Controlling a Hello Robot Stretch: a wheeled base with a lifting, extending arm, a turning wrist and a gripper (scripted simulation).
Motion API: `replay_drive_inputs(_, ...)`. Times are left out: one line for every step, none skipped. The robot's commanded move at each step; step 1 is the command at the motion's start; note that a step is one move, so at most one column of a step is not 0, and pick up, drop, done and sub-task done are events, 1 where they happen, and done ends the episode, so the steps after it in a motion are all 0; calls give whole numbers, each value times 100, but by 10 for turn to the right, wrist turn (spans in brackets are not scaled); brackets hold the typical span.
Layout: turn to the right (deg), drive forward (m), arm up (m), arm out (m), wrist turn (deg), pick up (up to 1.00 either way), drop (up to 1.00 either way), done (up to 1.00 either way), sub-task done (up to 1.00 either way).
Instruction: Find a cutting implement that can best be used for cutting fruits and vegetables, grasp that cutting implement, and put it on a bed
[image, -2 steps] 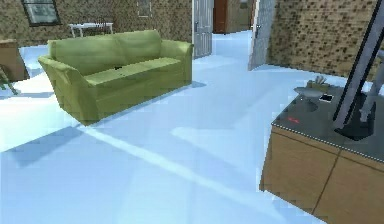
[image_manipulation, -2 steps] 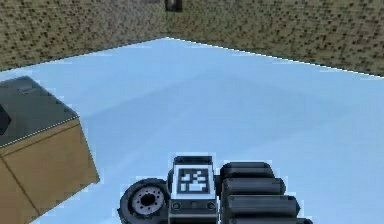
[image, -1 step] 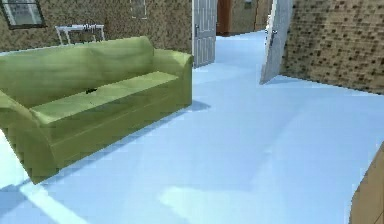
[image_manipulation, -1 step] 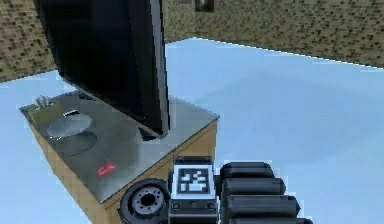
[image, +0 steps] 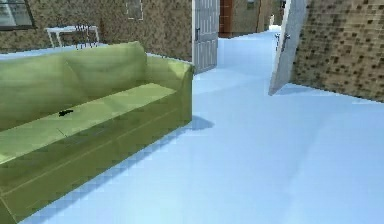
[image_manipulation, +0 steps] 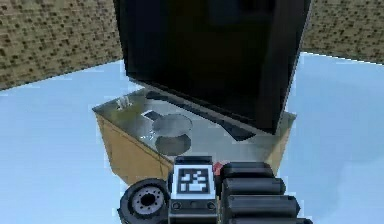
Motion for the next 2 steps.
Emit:
replay_drive_inputs(120,0,0,0,0,0,0,0,0)
replay_drive_inputs(0,100,0,0,0,0,0,0,0)
